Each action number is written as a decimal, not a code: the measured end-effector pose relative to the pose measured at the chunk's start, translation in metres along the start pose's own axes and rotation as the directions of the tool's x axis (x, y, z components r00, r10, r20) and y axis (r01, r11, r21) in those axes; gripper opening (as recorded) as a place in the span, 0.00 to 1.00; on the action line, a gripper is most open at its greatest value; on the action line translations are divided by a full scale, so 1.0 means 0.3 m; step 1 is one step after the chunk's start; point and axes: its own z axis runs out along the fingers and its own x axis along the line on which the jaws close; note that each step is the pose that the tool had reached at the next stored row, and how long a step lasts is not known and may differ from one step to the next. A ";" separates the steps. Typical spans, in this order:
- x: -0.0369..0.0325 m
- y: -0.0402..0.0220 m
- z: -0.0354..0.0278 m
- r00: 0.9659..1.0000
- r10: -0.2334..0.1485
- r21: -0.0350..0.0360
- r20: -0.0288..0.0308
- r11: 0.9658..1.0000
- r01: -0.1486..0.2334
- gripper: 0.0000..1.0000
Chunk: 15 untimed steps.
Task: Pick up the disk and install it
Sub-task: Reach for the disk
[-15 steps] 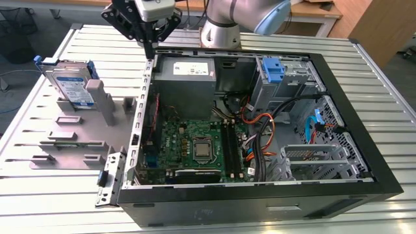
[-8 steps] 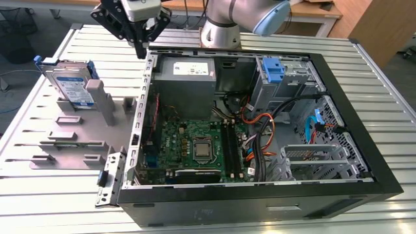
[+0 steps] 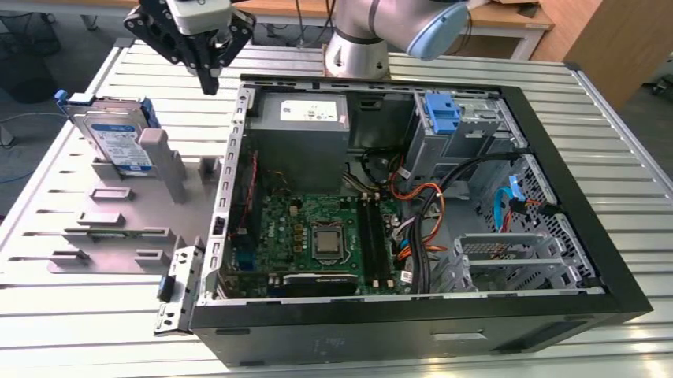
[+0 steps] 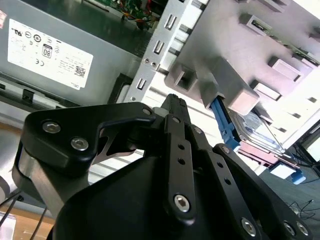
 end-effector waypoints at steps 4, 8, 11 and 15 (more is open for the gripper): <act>0.019 -0.001 0.001 1.000 0.000 0.000 0.000 1.000 0.000 0.11; 0.020 -0.001 0.001 1.000 0.000 0.000 0.000 1.000 0.000 0.11; 0.021 -0.001 0.001 1.000 0.000 0.000 0.000 1.000 0.000 0.11; 0.024 -0.002 0.001 1.000 0.000 0.000 0.000 1.000 0.000 0.11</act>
